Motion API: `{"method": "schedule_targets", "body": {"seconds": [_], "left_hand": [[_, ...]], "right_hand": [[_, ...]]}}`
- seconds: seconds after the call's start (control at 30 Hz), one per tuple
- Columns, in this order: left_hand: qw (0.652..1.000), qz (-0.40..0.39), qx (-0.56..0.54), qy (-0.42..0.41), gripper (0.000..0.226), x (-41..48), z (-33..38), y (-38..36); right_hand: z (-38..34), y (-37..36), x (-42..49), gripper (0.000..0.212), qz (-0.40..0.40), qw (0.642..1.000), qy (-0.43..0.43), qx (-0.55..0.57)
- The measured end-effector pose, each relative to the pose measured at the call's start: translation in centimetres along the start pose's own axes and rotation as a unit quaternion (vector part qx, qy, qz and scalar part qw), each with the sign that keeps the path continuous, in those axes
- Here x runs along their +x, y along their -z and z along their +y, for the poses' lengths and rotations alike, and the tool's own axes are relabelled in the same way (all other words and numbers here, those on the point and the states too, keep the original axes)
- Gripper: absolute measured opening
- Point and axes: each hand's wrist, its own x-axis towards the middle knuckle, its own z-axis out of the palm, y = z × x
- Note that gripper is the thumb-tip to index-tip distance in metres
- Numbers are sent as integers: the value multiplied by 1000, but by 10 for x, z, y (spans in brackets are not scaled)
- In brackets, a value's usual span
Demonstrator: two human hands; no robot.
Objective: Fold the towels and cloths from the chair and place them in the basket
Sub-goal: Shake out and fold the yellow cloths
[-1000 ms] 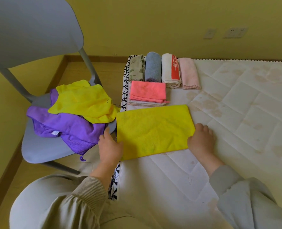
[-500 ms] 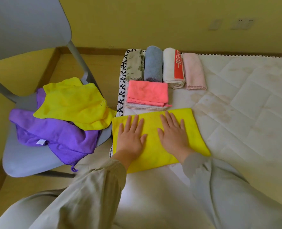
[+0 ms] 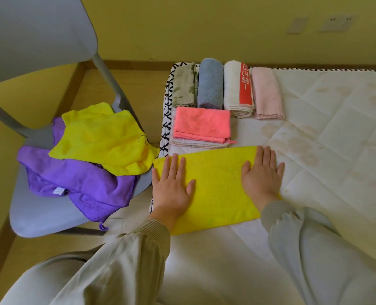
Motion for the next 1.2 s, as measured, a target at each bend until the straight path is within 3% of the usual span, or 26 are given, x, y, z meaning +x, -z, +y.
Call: {"method": "schedule_targets", "body": {"seconds": [0.2,0.3,0.4,0.5,0.57,0.83,0.97,1.2], "left_hand": [[995,-101,10,-7,70,7,1,13],[988,-153,8,-16,71,14,-2,24],[984,-172,-35,-22,74,16,-6,36],[985,-149,-84,-17,70,11,-8,48],[977,-123,-172,-14,63,9,-6,60],[854,-77,-514,-18,53,0,3,163],[817,-59,-570,-53,48,-10,-9,201],[831,16,-553,-60,14,-29,-17,244]], "right_hand": [[-4,6,8,66,2,994,-58,91],[-10,20,18,55,5,982,-90,168],[-17,37,11,32,69,966,-90,234],[-33,57,-12,15,109,948,-22,300],[-46,72,-24,16,100,936,45,334],[-101,136,-56,15,0,906,221,362],[-122,168,-65,22,-20,894,275,352],[-144,214,-80,18,-17,886,306,347]]}}
